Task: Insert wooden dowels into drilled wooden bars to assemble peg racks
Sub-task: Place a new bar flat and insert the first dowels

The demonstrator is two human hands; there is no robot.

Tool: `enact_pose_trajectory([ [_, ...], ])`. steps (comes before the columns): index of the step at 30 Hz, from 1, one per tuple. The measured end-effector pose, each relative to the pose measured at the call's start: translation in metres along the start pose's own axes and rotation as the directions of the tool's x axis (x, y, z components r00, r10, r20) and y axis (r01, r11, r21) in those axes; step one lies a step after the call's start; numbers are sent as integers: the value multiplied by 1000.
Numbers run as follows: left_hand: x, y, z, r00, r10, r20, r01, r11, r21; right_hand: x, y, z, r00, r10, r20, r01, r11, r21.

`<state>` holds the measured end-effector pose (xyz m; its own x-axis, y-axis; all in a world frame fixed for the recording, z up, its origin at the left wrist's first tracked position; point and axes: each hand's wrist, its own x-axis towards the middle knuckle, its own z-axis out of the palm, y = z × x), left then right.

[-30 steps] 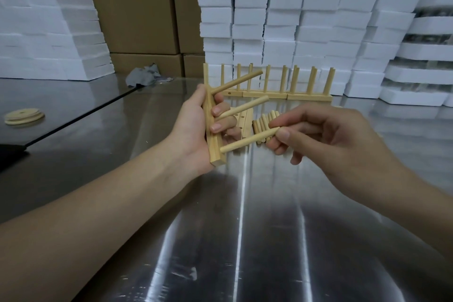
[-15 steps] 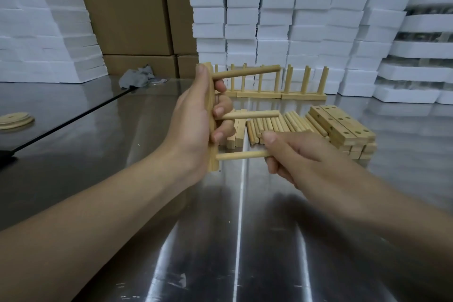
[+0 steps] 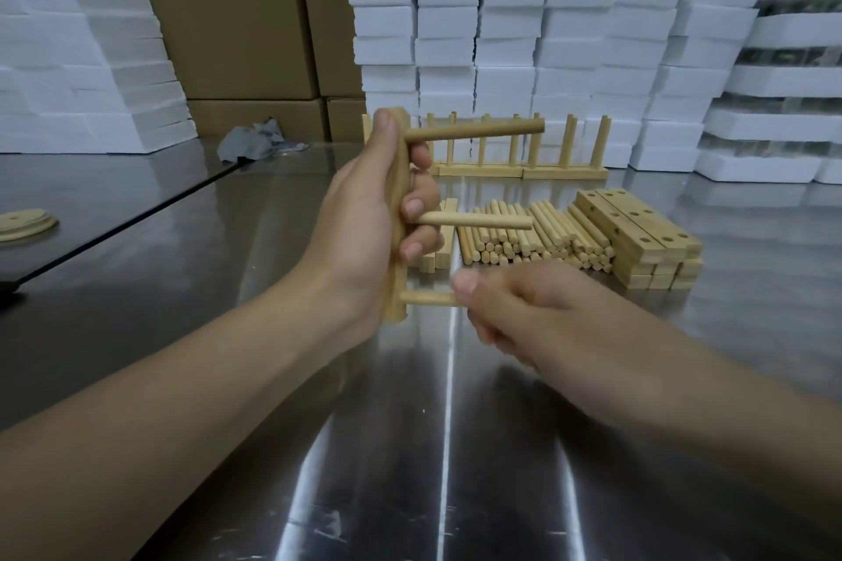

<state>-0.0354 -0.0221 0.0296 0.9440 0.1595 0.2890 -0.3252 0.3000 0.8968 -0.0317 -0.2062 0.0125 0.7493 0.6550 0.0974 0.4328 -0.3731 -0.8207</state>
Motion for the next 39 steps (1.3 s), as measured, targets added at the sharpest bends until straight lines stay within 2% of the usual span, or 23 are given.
enact_pose_trajectory([
  [2, 0, -3, 1, 996, -88, -19, 87, 995, -53, -3, 1, 1, 968, -241, -68, 211, 931, -298],
  [4, -3, -3, 4, 994, -108, -12, 106, 989, -106, -6, 1, 1, 947, -312, -82, 254, 877, -407],
  [5, -6, -2, 5, 998, -59, -7, 58, 993, -104, -5, 1, 1, 956, -284, -80, 239, 905, -353],
  [6, -9, -2, 7, 999, 32, -7, -32, 997, -64, -3, 1, 0, 985, -151, -84, 136, 977, -167],
  [7, -12, -1, 10, 991, 135, 11, -135, 991, -8, -2, 0, -1, 999, 47, -19, -44, 991, 125],
  [8, -15, -2, 14, 976, 213, 40, -215, 976, 38, -2, -5, -4, 970, 209, 124, -239, 908, 344],
  [9, -18, -2, 17, 970, 238, 55, -240, 969, 52, -2, -6, -7, 940, 268, 210, -336, 836, 435],
  [11, -20, -3, 19, 982, 186, 11, -186, 982, 22, 2, 0, -10, 943, 248, 221, -315, 878, 361],
  [13, -18, -3, 19, 992, 107, -68, -109, 994, -26, 5, 1, -10, 967, 208, 149, -245, 917, 314],
  [14, -16, -4, 18, 991, 81, -103, -85, 996, -40, 6, 1, -9, 974, 196, 112, -223, 911, 345],
  [15, -15, -4, 17, 989, 61, -131, -68, 996, -49, 6, 1, -10, 978, 181, 98, -206, 886, 416],
  [17, -11, -2, 15, 984, 27, -177, -44, 995, -90, 6, -1, -12, 982, 112, 155, -184, 770, 610],
  [19, -8, 1, 12, 976, -34, -216, -7, 982, -186, 5, -5, -12, 979, 29, 200, -163, 697, 698],
  [24, -6, 4, 12, 955, -174, -240, 72, 921, -383, 2, -8, 18, 996, 45, 77, -81, 813, 577],
  [28, -9, 2, 16, 960, -181, -215, 91, 924, -370, 4, -9, 29, 998, 28, -50, 3, 846, 533],
  [34, -5, 4, 14, 964, -142, -223, 41, 914, -403, 9, -4, 11, 972, 59, -228, 57, 881, 470],
  [39, -4, 9, 8, 962, -224, -155, 114, 848, -518, 14, -1, 2, 947, 22, -320, 117, 905, 409],
])
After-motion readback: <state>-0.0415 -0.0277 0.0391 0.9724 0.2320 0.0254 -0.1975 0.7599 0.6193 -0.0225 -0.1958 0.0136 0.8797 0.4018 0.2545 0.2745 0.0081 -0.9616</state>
